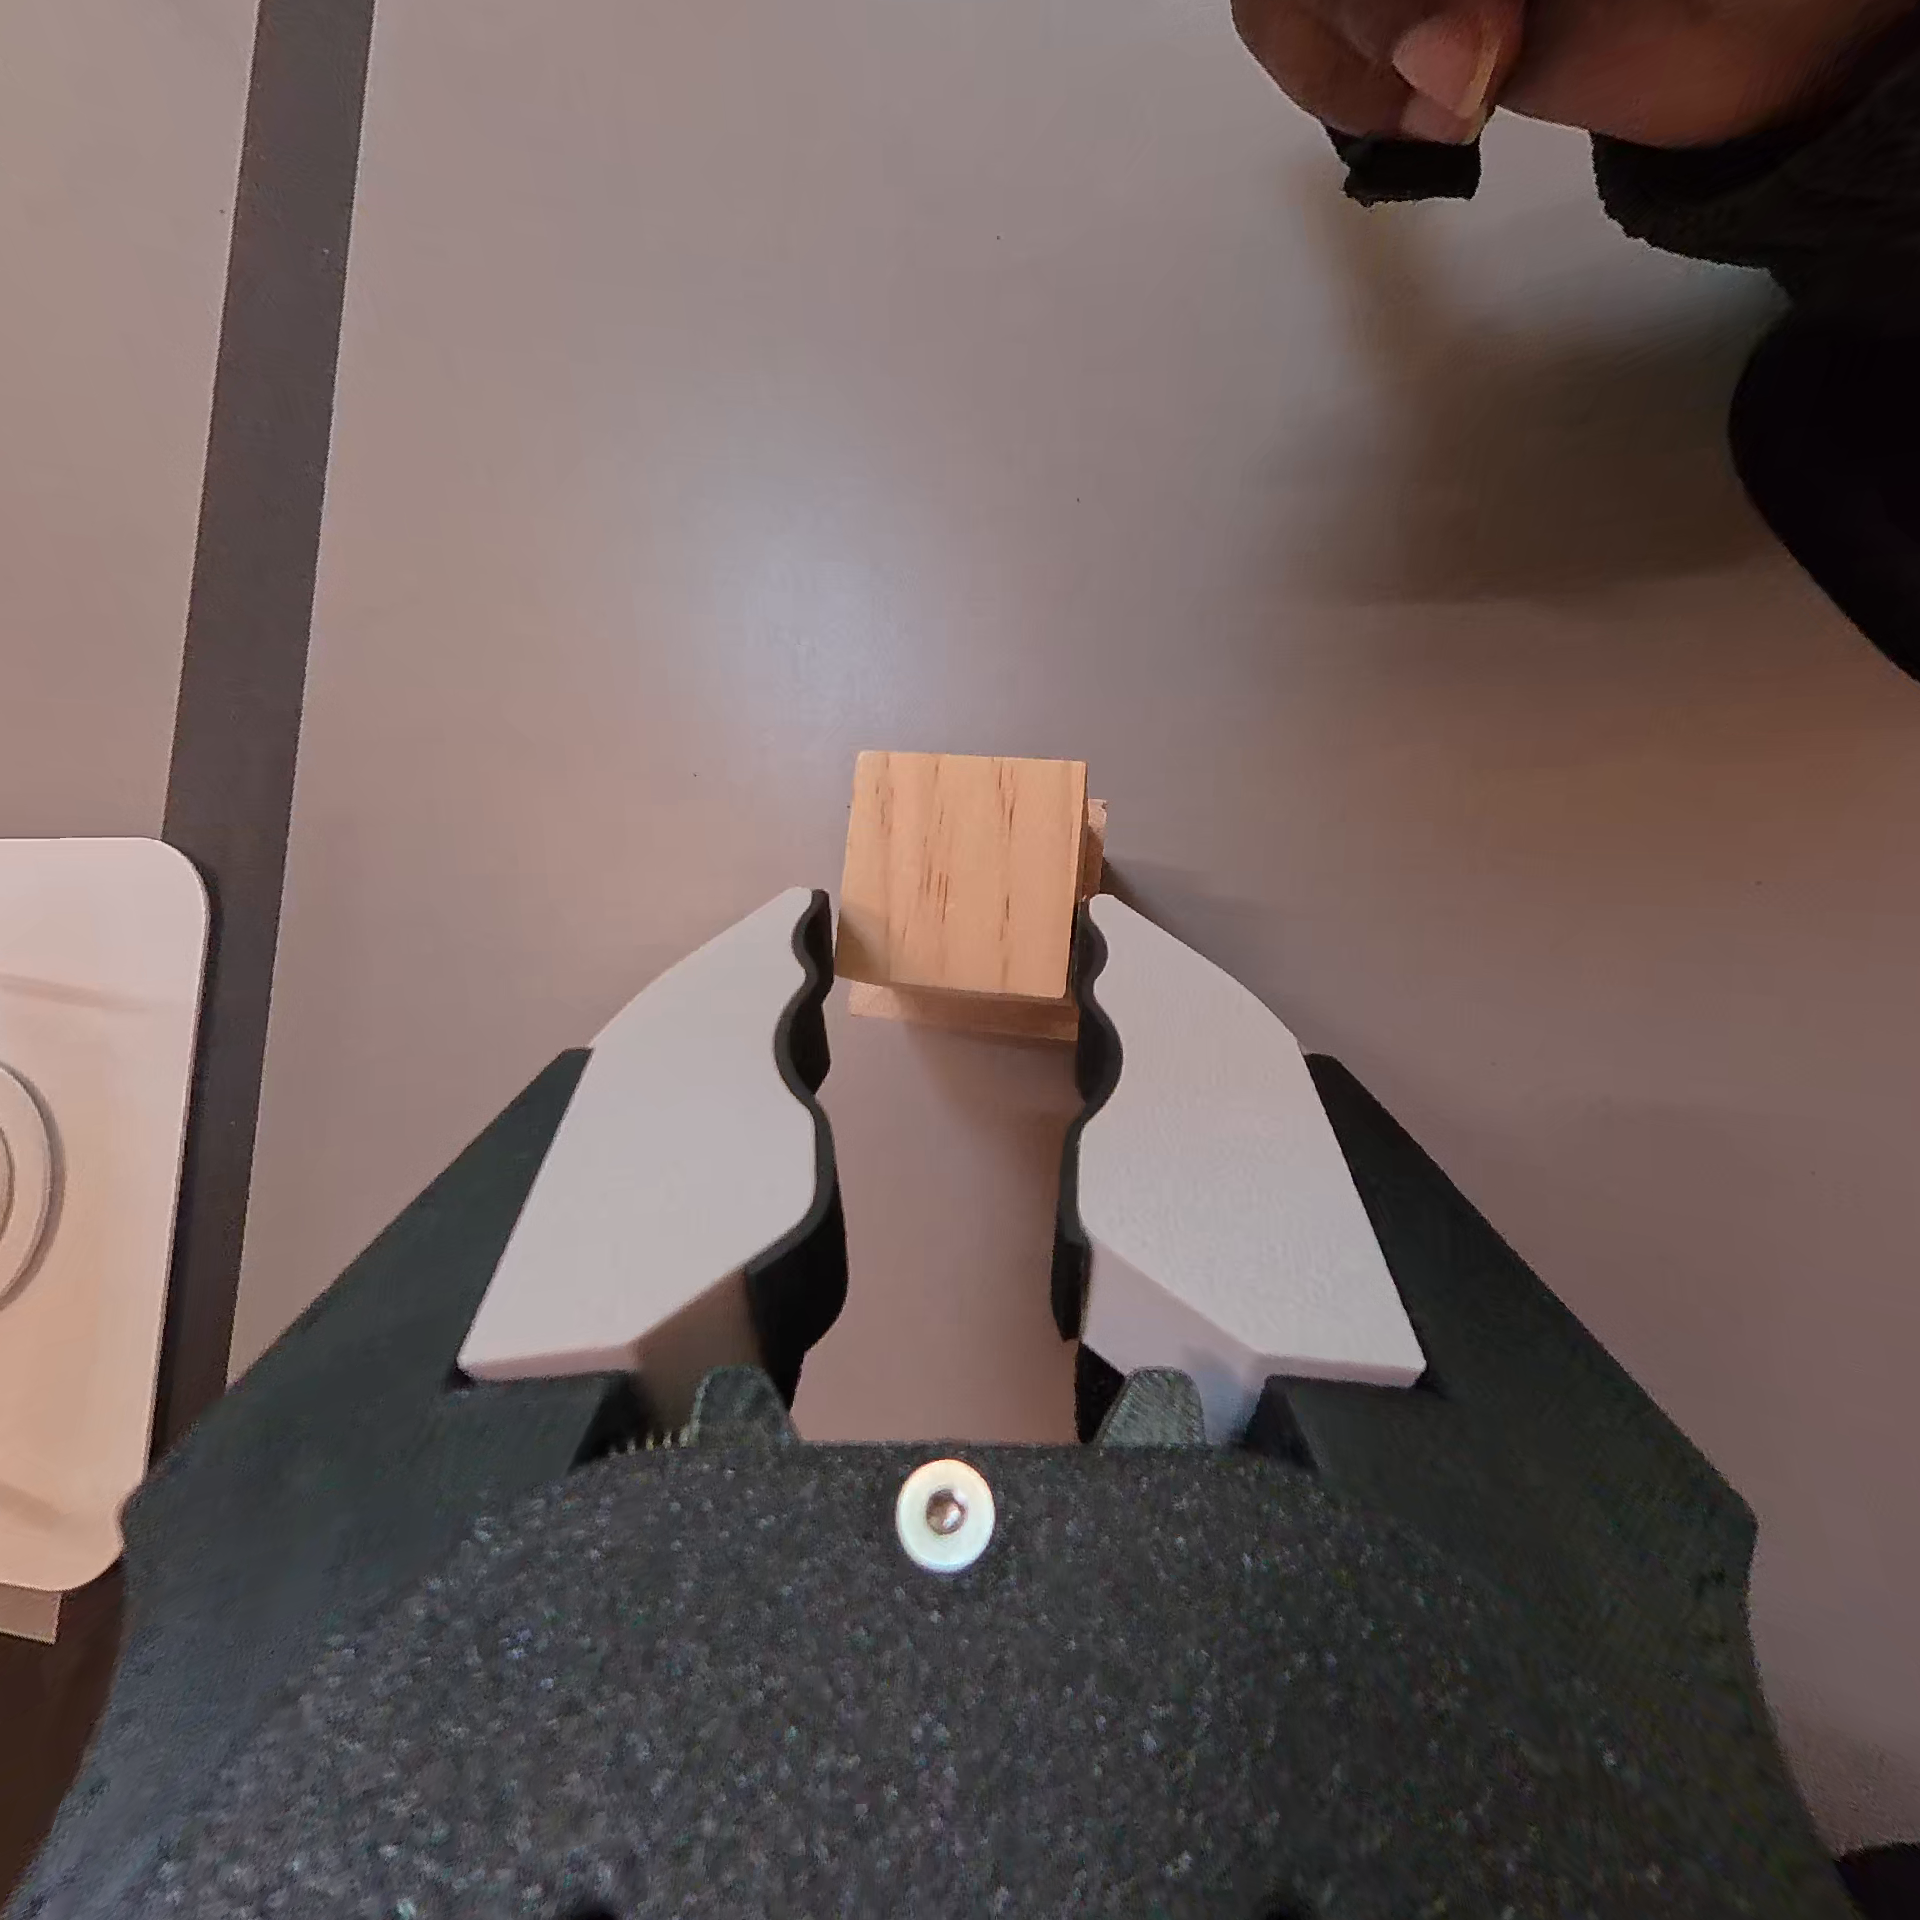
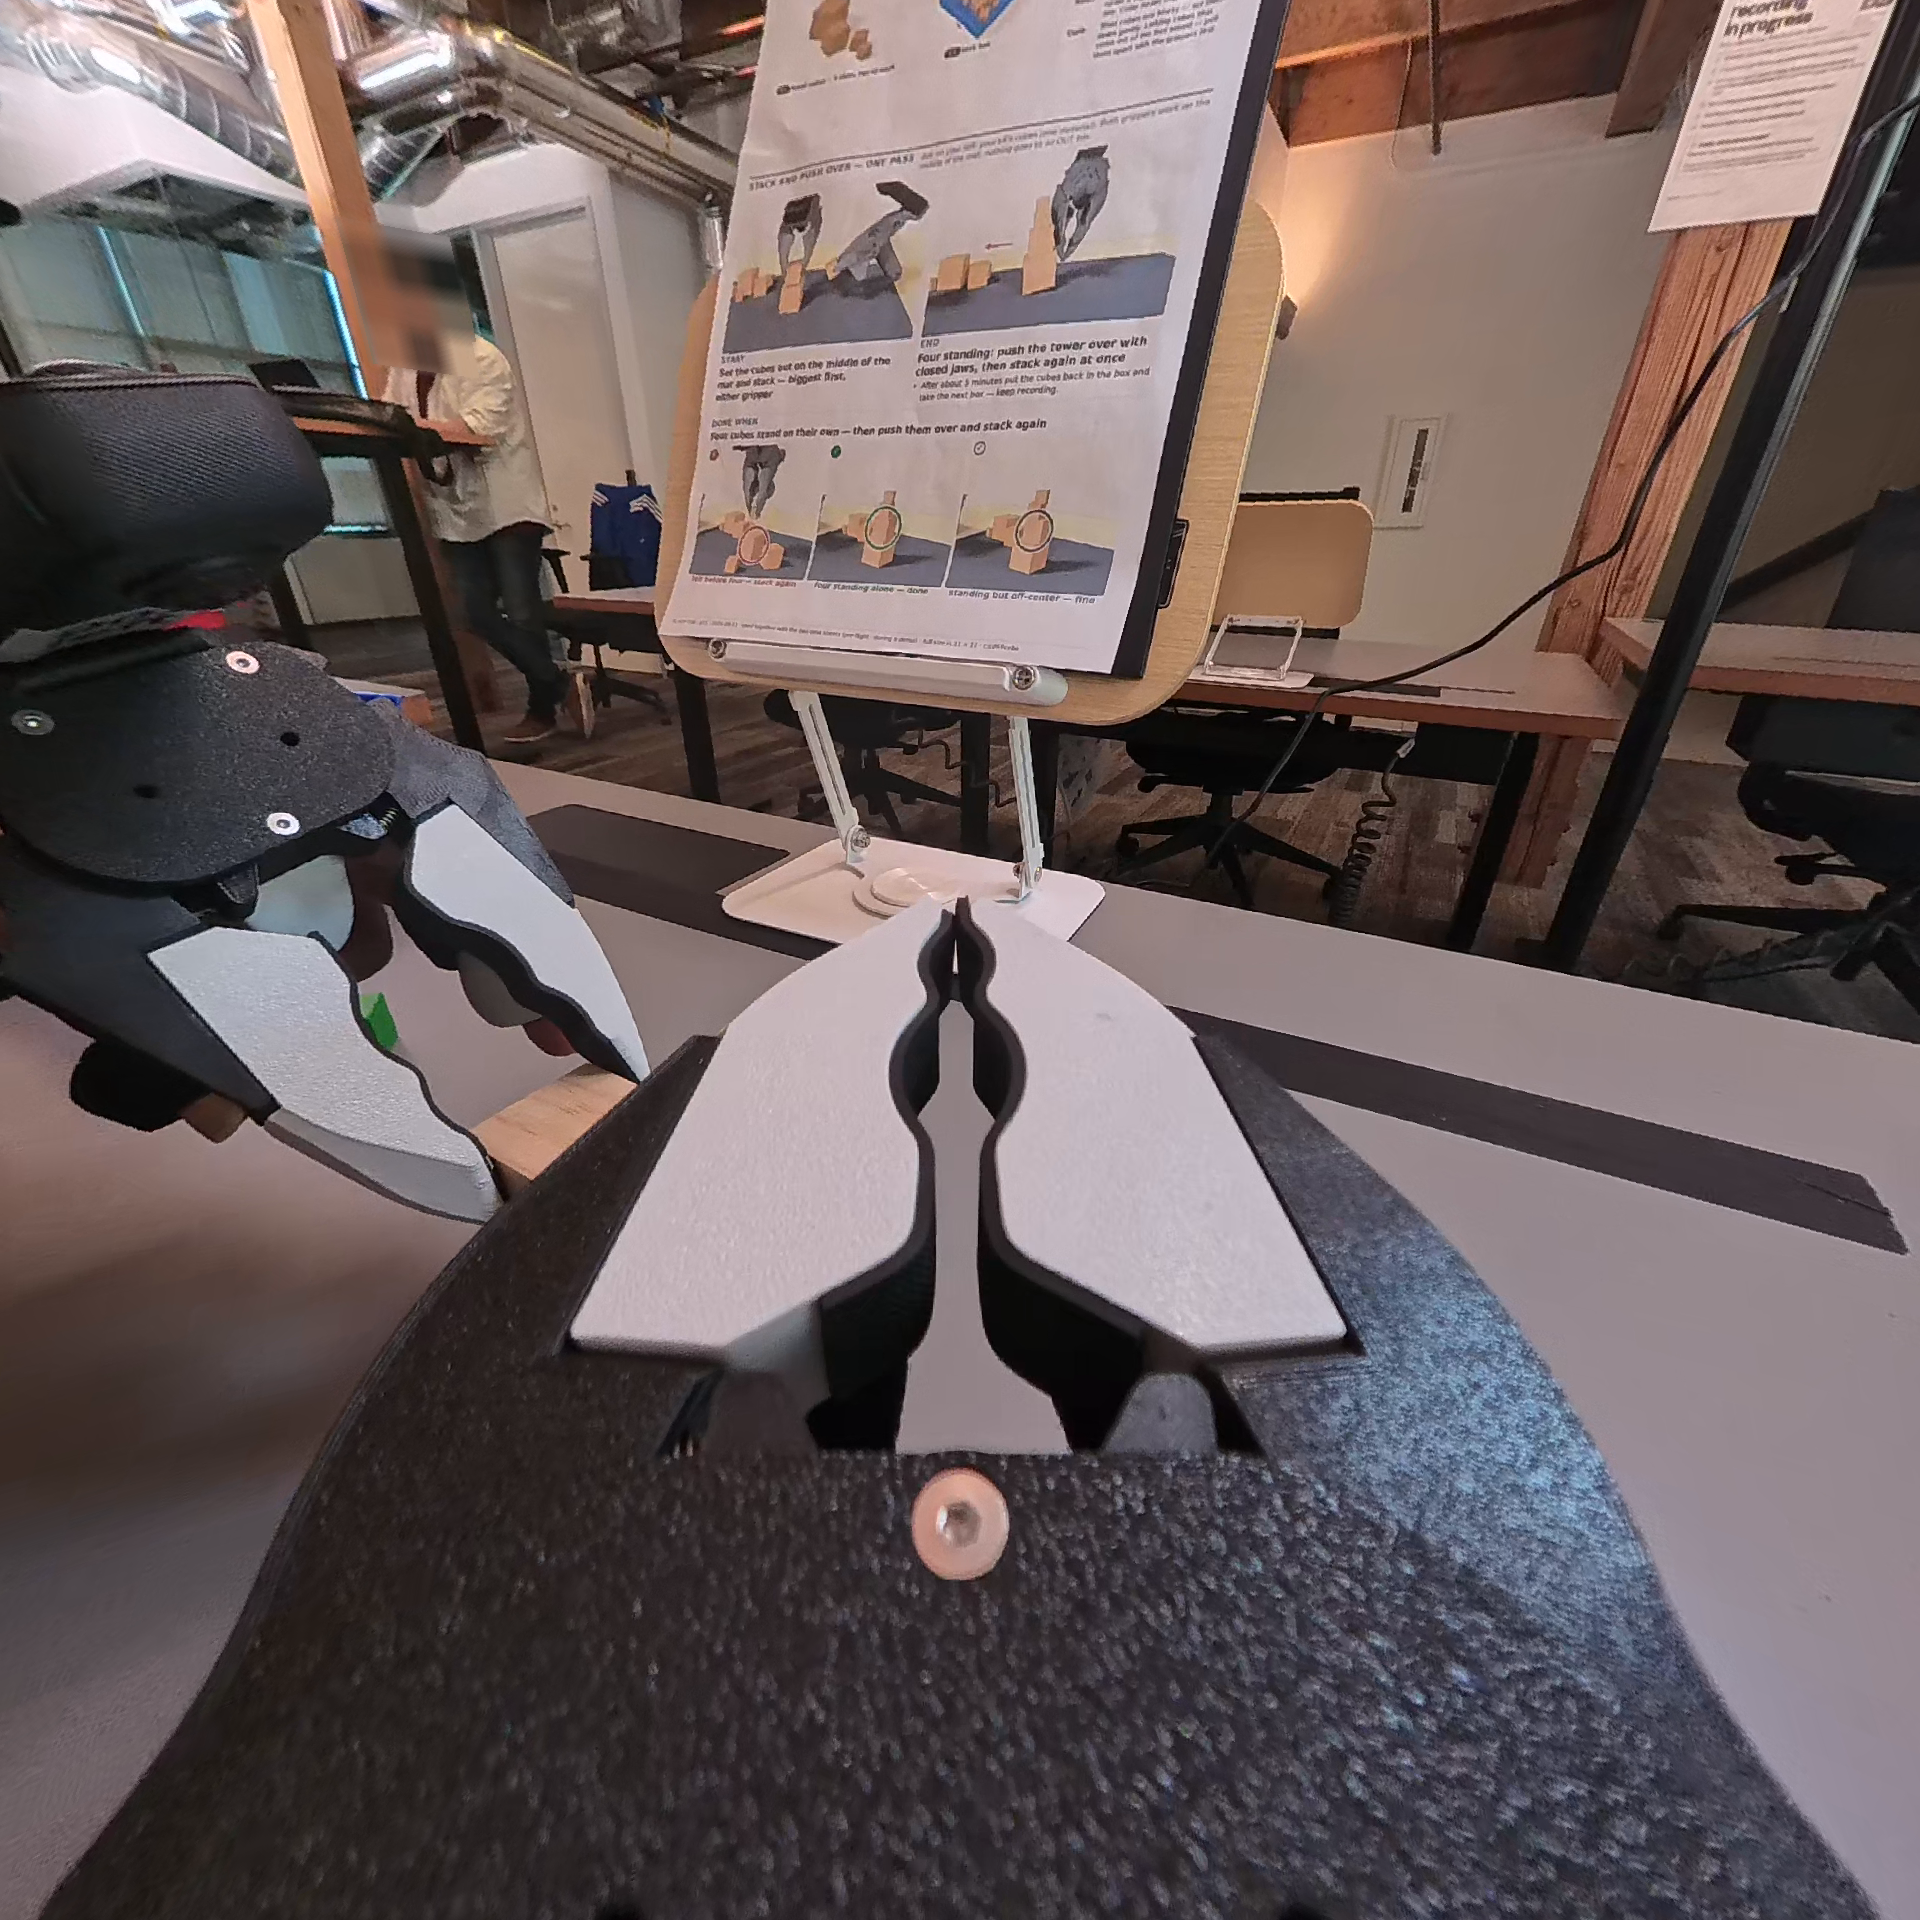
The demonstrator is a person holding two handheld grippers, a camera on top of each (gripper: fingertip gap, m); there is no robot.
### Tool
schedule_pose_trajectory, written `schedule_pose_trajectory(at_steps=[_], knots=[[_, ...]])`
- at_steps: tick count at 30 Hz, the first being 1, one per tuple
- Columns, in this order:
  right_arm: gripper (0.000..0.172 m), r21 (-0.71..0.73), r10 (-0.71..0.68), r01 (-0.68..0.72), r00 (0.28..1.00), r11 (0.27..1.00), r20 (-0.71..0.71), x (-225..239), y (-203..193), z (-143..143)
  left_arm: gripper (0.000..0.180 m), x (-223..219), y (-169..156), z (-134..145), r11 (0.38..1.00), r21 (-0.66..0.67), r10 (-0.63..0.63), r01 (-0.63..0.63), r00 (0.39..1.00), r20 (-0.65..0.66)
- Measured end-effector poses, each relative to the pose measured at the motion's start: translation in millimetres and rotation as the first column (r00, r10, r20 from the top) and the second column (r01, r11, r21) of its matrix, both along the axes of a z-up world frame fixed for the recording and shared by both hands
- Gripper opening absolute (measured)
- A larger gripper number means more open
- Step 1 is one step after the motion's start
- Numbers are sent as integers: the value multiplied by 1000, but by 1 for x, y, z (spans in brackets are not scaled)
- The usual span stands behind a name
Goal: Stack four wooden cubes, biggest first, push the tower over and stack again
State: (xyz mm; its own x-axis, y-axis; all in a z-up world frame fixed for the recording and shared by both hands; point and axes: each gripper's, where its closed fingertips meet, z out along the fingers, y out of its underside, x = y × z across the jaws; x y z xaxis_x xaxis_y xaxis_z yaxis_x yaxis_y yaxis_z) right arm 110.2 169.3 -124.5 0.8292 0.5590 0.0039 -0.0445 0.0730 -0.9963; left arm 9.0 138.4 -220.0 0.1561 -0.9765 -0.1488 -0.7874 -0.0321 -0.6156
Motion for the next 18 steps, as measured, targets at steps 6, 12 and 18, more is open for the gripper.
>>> schedule_pose_trajectory(at_steps=[6, 12, 18], knots=[[0, 1, 3, -3, 1000, 1000, 5, -1, 0, 0, 44, 0, 0, 0, 1000, 9, -19, 19, 1000, 6], [0, 9, 0, 0, 1000, 1000, 15, -1, -1, 1, 43, 1, 1, 0, 999, 10, -44, 44, 999, 17], [0, 7, 2, -2, 1000, 1000, 15, -1, -1, 0, 43, 1, 1, 0, 998, 8, -68, 68, 997, 21]])
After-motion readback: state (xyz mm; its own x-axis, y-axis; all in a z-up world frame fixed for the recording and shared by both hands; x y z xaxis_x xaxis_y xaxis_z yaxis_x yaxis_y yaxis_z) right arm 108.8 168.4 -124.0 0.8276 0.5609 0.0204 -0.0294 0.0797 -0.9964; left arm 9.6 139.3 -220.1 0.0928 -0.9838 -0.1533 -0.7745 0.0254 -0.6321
